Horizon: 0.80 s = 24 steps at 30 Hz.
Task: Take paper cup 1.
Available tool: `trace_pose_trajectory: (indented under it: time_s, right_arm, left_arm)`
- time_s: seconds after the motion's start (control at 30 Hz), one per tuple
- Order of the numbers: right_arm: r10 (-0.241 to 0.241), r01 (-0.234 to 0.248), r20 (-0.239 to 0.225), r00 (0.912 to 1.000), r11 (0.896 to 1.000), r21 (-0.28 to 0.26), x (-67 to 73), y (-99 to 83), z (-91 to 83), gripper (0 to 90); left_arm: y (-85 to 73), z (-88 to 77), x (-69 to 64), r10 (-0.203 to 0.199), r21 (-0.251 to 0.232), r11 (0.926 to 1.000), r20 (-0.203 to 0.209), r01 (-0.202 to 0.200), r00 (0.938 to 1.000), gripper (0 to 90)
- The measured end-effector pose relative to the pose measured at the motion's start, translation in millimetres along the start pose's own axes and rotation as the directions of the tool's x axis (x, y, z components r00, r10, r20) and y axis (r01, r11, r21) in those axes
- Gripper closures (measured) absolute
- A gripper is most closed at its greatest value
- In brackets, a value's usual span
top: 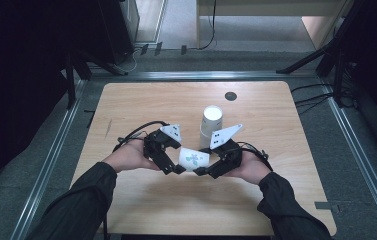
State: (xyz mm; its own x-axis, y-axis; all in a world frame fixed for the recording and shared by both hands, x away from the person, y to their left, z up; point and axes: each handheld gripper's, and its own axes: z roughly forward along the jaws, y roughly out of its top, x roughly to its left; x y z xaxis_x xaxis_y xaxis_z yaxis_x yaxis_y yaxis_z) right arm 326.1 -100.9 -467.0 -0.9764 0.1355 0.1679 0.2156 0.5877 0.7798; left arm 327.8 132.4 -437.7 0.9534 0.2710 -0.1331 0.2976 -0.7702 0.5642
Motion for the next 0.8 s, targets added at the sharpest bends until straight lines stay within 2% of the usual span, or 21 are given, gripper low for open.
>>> trace_pose_trajectory:
  time_s: [0.13, 0.3, 0.4, 0.47, 0.53, 0.57, 0.6, 0.77, 0.8]
  right_arm:
    - [0.0, 0.0, -0.002, 1.0, 1.0, 0.001, 0.6, 0.1, -0.4, 33.6]
    - [-0.002, 0.002, -0.007, 1.0, 1.0, -0.005, 0.6, -0.6, -2.4, 33.6]
    - [-0.002, 0.002, -0.007, 1.0, 1.0, -0.003, 0.7, -1.2, -4.6, 33.6]
    - [-0.005, 0.005, -0.011, 0.9999, 1.0, -0.004, 0.5, -1.8, -5.8, 33.6]
    - [-0.012, 0.012, -0.009, 0.9999, 1.0, -0.008, 0.1, -2.1, -6.9, 33.6]
    - [-0.012, 0.012, -0.009, 0.9999, 1.0, -0.008, 0.1, -2.1, -6.9, 33.6]
    - [-0.009, 0.009, -0.012, 0.9999, 1.0, -0.009, 0.3, -2.6, -7.9, 33.6]
    - [-0.007, 0.007, -0.026, 0.9996, 1.0, -0.013, 0.3, -3.4, -9.1, 33.6]
    - [-0.007, 0.007, -0.029, 0.9995, 1.0, -0.013, 0.7, -3.4, -9.4, 33.6]
  left_arm:
    - [-6.0, 0.2, -2.9, -0.008, -0.037, 0.9993, 0.012, 0.008, 0.9999, 9.0]
    - [-10.2, 0.8, -6.2, -0.002, -0.074, 0.9972, 0.004, 0.002, 1.0, 9.0]
    - [-14.2, 2.2, -7.7, -0.024, -0.127, 0.9915, 0.008, 0.025, 0.9997, 9.0]
    - [-15.6, 2.7, -7.7, -0.034, -0.141, 0.9894, 0.012, 0.035, 0.9994, 9.0]
    - [-19.6, 3.3, -7.4, -0.051, -0.177, 0.9826, 0.022, 0.054, 0.9985, 9.1]
    - [-19.6, 3.3, -7.4, -0.051, -0.177, 0.9826, 0.022, 0.054, 0.9985, 9.1]
    - [-23.2, 4.9, -7.4, -0.064, -0.199, 0.9775, 0.032, 0.069, 0.9975, 9.1]
    - [-29.2, 9.4, -10.1, -0.07, -0.218, 0.973, 0.028, 0.074, 0.9972, 9.2]
    - [-31.3, 11.1, -11.4, -0.077, -0.23, 0.9697, 0.032, 0.082, 0.9966, 9.1]
